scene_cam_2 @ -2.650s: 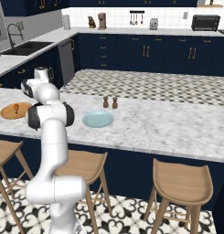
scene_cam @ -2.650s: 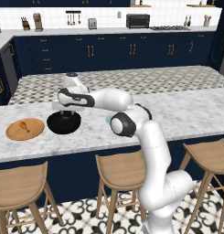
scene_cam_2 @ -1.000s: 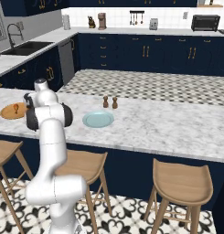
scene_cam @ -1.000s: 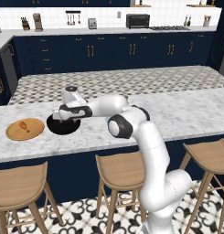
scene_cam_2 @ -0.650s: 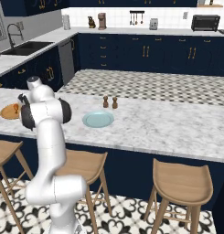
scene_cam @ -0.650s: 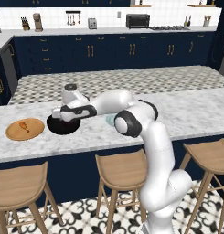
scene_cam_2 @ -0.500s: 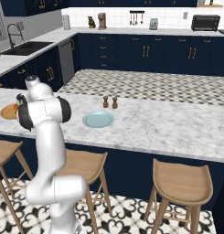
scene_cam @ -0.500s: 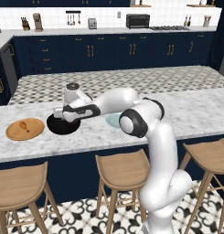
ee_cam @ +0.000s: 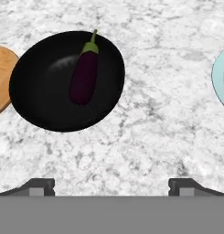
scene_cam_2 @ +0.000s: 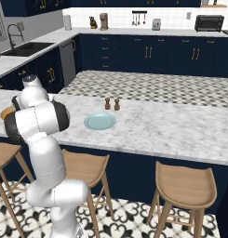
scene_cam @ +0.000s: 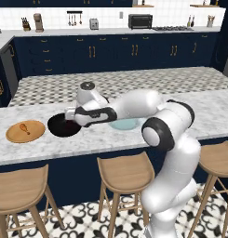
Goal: Pick the chicken drumstick and eggplant from their plates and place them in the bowl. Then put the bowl in the fridge.
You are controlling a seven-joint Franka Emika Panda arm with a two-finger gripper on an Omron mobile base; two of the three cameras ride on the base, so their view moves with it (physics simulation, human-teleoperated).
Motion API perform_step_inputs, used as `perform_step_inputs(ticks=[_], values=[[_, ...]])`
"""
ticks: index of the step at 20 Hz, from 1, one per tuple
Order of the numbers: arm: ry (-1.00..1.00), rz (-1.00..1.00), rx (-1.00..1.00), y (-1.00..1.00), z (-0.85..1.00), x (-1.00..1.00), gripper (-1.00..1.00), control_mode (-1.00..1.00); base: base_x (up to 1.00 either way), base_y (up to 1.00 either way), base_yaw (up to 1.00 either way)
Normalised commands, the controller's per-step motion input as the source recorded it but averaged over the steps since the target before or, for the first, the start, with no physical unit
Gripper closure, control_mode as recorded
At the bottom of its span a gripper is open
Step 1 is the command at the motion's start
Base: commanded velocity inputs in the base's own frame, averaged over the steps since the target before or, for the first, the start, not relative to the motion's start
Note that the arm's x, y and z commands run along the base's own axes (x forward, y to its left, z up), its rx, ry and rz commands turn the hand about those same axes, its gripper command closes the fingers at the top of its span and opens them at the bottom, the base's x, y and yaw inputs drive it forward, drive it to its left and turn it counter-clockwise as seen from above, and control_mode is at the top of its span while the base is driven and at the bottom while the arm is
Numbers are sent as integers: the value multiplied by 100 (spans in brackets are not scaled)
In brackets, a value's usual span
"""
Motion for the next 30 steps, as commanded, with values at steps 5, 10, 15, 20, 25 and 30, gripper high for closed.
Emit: perform_step_inputs(ticks=[5,10,15,20,25,30], values=[[0,0,0,-68,39,-63,-100,-100,0,0,0],[0,0,0,-95,40,-62,-100,-100,0,0,0],[3,0,1,-100,39,-51,-100,-100,0,0,0],[6,0,2,-89,41,-33,-100,-100,0,0,0],[0,-6,-1,-45,2,-39,-100,-100,0,0,0],[0,0,0,0,0,0,-100,100,-9,70,-7]])
